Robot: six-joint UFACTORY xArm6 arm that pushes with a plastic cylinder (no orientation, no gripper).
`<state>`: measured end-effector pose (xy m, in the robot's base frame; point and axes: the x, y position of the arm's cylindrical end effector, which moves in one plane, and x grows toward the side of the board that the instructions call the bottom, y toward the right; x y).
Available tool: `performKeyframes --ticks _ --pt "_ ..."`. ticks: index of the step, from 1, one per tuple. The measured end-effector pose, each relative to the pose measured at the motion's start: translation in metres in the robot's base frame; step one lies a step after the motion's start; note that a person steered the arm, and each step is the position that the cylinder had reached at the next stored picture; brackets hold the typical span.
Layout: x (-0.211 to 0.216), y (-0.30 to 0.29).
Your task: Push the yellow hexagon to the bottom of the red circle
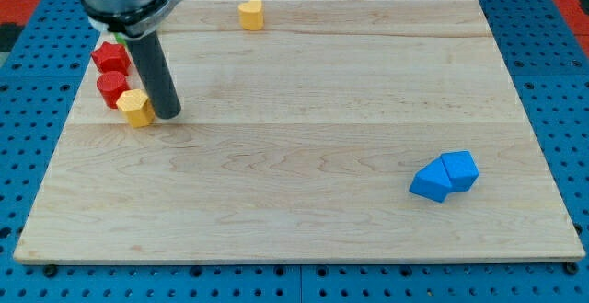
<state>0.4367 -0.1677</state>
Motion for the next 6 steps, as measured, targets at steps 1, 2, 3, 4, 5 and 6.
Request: performKeyframes --ticks 1,2,3,4,5,6 --pt "-0.014 0.009" --pt "-0.043 -0.004" --pt "-0.030 -0.042" --pt "-0.009 -0.051" --pt "-0.001 -0.014" --pt "0.034 -0.019"
